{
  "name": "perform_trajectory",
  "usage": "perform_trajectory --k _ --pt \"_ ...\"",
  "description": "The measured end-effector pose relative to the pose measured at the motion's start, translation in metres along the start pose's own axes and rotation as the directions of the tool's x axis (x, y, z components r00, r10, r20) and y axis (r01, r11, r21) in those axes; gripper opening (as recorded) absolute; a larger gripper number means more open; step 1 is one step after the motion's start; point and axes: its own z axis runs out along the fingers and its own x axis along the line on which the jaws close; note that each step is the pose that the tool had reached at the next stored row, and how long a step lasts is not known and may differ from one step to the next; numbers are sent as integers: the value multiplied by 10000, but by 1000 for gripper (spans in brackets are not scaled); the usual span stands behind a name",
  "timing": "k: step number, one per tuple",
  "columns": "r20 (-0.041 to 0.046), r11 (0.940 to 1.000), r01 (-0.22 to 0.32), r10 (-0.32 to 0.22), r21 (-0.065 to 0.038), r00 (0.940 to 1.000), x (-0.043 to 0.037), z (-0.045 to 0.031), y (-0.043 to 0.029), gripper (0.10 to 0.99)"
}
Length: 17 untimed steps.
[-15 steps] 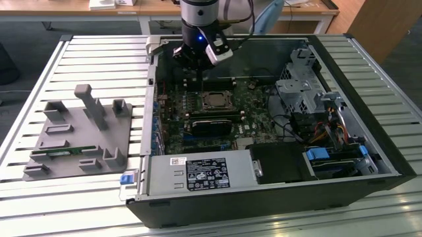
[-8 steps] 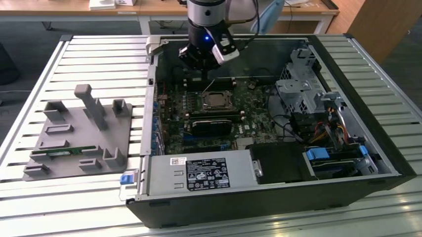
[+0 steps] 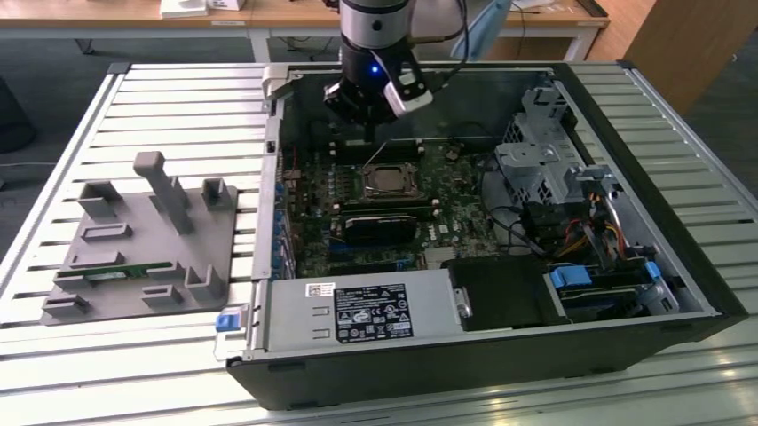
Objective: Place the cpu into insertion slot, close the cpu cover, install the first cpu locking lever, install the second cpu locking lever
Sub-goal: 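Install the first cpu locking lever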
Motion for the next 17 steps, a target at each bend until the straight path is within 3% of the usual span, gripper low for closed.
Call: perform_trajectory --k 2,9,17 --pt "1 10000 -2 2 -77 10000 -1 10 -4 106" --pt "-2 10000 -2 1 -72 10000 -117 47 -5 106" --pt "-2 10000 -2 2 -61 10000 -172 127 -9 106"
